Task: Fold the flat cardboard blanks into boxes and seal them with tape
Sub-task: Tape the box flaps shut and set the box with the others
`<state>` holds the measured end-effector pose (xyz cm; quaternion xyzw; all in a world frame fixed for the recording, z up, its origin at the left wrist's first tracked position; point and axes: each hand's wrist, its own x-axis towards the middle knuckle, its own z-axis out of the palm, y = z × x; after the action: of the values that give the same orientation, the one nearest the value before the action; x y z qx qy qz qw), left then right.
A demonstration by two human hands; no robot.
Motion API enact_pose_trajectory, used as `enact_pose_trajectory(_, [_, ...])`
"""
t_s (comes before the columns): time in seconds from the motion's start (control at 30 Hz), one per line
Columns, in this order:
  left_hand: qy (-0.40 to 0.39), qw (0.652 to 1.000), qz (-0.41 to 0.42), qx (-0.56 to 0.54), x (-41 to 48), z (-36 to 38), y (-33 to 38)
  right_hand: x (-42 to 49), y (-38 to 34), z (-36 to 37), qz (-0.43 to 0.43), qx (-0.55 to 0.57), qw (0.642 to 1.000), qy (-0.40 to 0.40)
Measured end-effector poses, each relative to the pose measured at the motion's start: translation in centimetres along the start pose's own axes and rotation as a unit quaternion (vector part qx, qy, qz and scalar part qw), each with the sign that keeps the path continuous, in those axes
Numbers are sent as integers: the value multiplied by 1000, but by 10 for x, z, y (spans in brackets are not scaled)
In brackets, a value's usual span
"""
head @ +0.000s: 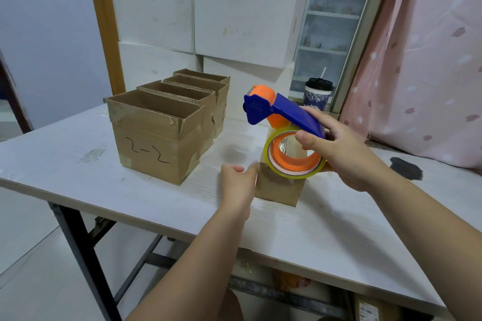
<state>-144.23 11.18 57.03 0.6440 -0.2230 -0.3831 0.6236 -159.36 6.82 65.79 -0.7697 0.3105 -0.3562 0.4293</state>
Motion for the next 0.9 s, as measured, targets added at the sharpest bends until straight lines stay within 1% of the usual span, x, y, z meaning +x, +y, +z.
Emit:
enact_pose_trajectory(0.07, [29,993,112,38,-7,-5,-3,0,0,0,1,-5,1000,-2])
enact_pose_trajectory(0.1, [27,986,164,31,-12,-6,-5,-1,0,-1,2,-5,1000,-3])
enact_pose_trajectory(0.17, [-9,975,220,14,-23,-5,-8,-1,1,-1,4,-1,1000,-5])
enact_pose_trajectory(0.23, [-38,971,234,39,-30,-1,-13,-1,2,-2,4,8,1000,-9])
enact_pose_trajectory(0.33, [-49,966,235,92,-30,0,-17,0,2,-3,6,14,1000,-8])
enact_pose_trajectory(0.4, [-55,955,242,160,-26,-3,-16,1,3,-3,5,15,1000,-4])
enact_pose_trajectory(0.43, [-54,941,258,211,-24,-4,-15,1,3,-3,8,16,1000,-1])
enact_pose_trajectory(0.5, [-47,897,318,303,-20,-6,-13,1,3,-3,10,15,1000,0])
enact_pose_trajectory(0.57, [-42,864,376,332,-18,-5,-10,1,5,-4,6,9,1000,-3])
enact_pose_trajectory(0.63, [-23,856,396,331,-16,-5,-7,1,5,-5,5,-10,1000,-6])
enact_pose_trajectory(0.67, [-4,849,405,338,-15,-5,-6,1,3,-6,3,-26,1000,-10])
enact_pose_trajectory(0.7, [17,833,424,356,-14,-6,-4,2,1,-8,-8,-53,998,-14])
enact_pose_trajectory(0.77, [37,780,478,403,-15,-8,-3,4,-8,-12,-38,-134,990,-17])
enact_pose_trajectory(0.8, [41,758,499,418,-14,-8,-3,7,-12,-15,-52,-185,981,-17])
enact_pose_trajectory(0.83, [45,745,516,421,-13,-9,-3,10,-14,-17,-66,-244,967,-18])
enact_pose_trajectory(0.87, [51,742,523,416,-12,-9,-4,14,-17,-19,-77,-307,948,-20])
enact_pose_trajectory(0.9, [51,756,508,410,-11,-9,-3,17,-18,-20,-86,-360,929,-26])
